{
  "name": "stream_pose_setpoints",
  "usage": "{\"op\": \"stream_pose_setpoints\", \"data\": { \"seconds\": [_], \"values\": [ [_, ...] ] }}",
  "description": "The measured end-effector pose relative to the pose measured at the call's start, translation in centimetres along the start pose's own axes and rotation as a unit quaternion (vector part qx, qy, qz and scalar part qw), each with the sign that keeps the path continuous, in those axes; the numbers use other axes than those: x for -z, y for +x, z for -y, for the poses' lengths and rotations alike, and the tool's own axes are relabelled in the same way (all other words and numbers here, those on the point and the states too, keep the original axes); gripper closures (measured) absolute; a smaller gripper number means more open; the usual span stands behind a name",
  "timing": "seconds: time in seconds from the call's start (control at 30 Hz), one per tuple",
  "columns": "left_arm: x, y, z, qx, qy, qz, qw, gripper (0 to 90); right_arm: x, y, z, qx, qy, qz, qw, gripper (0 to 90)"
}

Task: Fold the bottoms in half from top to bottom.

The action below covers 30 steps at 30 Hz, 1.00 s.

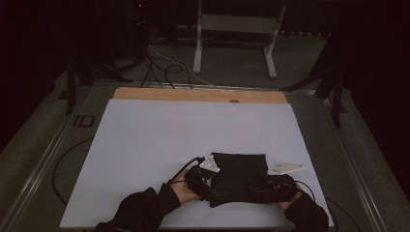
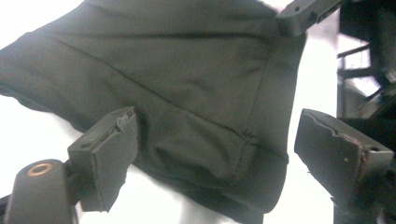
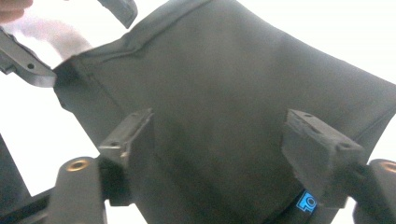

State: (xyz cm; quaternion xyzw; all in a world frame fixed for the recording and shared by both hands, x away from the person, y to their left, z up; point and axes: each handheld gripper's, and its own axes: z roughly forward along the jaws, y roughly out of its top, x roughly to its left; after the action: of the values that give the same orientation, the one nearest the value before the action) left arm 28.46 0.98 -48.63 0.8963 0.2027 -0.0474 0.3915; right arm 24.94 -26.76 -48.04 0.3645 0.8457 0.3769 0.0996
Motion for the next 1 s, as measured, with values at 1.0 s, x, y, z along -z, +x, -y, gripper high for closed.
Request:
{"op": "stream_pose_setpoints", "data": {
  "seconds": [1.0],
  "values": [
    [3.4,0.9,-1.8,0.008,-0.042,-0.061,0.9972,0.3,2.4,-0.7,-3.3,0.016,-0.046,0.028,0.9984,13.4]
  ]
}}
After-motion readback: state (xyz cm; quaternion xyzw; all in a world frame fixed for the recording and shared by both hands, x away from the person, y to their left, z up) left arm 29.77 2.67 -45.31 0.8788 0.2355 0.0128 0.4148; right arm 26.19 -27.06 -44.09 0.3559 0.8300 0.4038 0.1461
